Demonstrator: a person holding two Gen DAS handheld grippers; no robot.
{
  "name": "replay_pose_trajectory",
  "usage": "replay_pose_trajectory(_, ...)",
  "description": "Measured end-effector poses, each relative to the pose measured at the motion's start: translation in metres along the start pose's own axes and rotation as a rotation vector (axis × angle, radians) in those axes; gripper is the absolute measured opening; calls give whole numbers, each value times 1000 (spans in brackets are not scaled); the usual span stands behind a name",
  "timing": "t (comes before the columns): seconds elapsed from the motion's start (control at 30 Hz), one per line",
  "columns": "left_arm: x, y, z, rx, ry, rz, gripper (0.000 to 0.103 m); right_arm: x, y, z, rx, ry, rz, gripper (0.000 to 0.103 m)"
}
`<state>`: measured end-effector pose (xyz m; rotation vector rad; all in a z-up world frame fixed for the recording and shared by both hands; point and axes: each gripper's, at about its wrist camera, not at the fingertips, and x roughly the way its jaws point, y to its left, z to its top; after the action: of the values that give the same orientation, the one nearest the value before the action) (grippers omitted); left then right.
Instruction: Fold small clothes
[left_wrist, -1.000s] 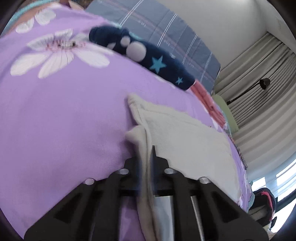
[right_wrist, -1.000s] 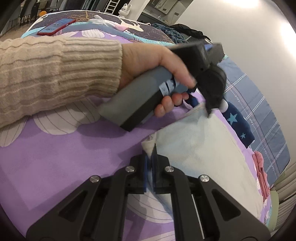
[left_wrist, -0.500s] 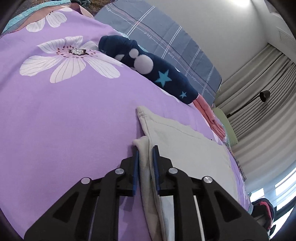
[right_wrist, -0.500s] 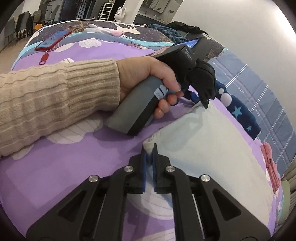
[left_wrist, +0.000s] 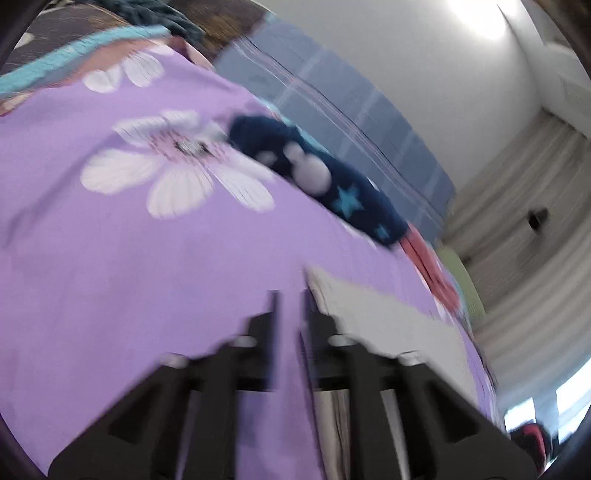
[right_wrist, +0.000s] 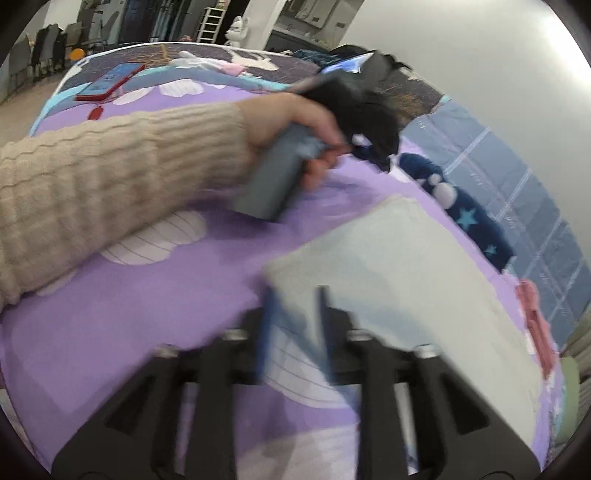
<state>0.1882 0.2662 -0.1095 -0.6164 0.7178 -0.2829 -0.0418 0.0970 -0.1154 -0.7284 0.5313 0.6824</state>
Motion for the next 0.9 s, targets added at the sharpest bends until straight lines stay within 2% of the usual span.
replay_pose_trajectory(0.03, -1, -2, -5, 12, 34, -35, 51, 0, -1, -1, -7, 8, -14, 37)
replay_pose_trajectory(0.07, 1, -4, -9, 28, 65, -61, 54, 2, 0, -2, -18, 30, -33, 39)
replay_pose_trajectory(0.13, 12, -12, -20, 70, 147, -87, 55, 9, 3, -3, -40, 65, -56, 46)
replay_pose_trajectory(0.17, 17, -15, -22, 88, 156, -77, 56, 12, 6, -4, -52, 71, -69, 47)
replay_pose_trajectory(0.23, 19, -21, -24, 115, 150, -73, 60, 13, 12, -3, -80, 64, -103, 48)
replay_pose_trajectory(0.33, 20, -20, -26, 98, 147, -106, 60, 19, 19, 1, -107, 59, -159, 52)
replay_pose_trajectory(0.43, 21, -23, -27, 105, 134, -104, 60, 32, 20, 10, -94, 60, -202, 52)
replay_pose_trajectory(0.5, 26, -26, -27, 105, 136, -111, 56, 43, 17, 17, -71, 75, -224, 49)
replay_pose_trajectory(0.57, 36, -29, -25, 98, 155, -107, 36, 47, 14, 21, -45, 88, -215, 42)
replay_pose_trajectory(0.6, 42, -30, -23, 92, 166, -100, 32, 49, 14, 21, -45, 95, -201, 34)
replay_pose_trajectory(0.67, 52, -28, -19, 65, 181, -92, 18, 50, 17, 21, -59, 93, -199, 27)
replay_pose_trajectory(0.8, 54, -22, -18, 30, 182, -114, 17, 51, 19, 21, -64, 90, -210, 25)
replay_pose_trajectory(0.9, 55, -24, -18, 36, 180, -96, 17, 56, 14, 23, -48, 91, -201, 23)
